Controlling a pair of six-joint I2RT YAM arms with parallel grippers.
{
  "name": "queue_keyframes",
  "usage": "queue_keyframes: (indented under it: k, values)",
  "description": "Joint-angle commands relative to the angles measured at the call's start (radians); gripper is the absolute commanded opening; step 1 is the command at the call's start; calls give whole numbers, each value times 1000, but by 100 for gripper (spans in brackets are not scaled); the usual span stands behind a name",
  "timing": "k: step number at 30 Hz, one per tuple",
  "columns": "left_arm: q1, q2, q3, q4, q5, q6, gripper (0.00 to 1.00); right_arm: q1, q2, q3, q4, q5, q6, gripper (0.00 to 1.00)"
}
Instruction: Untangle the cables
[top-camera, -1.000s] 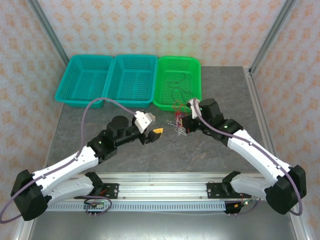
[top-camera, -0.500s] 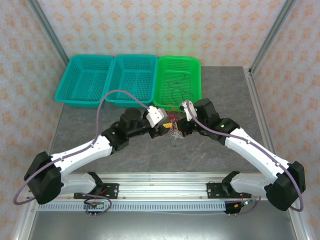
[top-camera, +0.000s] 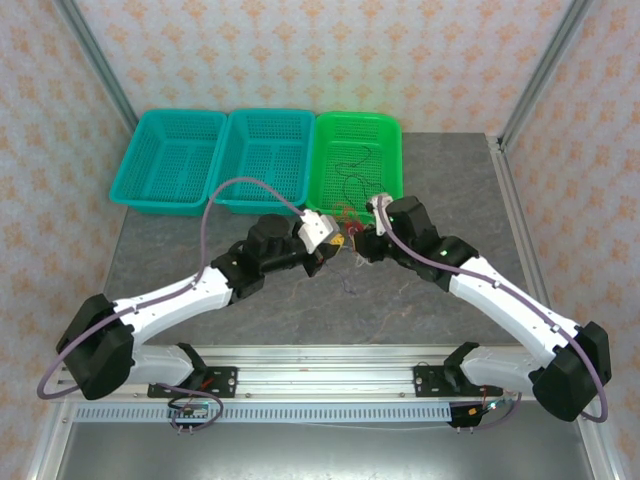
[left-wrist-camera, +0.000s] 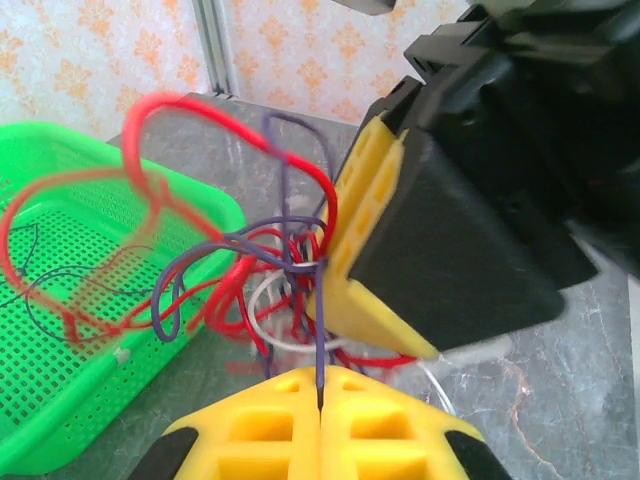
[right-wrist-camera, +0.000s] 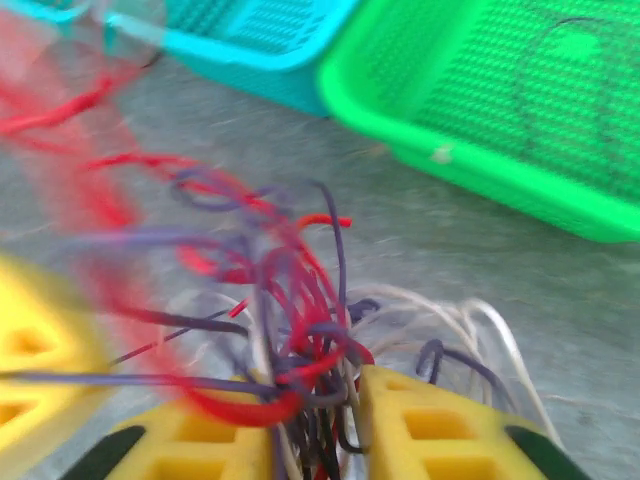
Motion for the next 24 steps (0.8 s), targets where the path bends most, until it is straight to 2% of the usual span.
queue_keyframes:
  k: [1, 4, 12, 16, 21, 24]
  values:
    - [5, -78, 15, 40, -33, -49, 0, -34, 5, -36, -22, 397, 168, 27]
    - [9, -120, 3, 39, -58, -86, 0, -99, 5, -72, -66, 461, 269, 26]
    - [12, -259, -62, 54, -108, -174, 0, -248, -76, -211, -72, 463, 409, 15]
    - [14, -362, -96, 30, -180, -206, 0, -359, -144, -288, -99, 472, 508, 10]
    - [34, -433, -124, -54, -254, -229, 0, -532, -171, -392, -114, 417, 661, 8]
    - [39, -418, -153, -39, -178, -236, 0, -548, -175, -456, 6, 283, 626, 0]
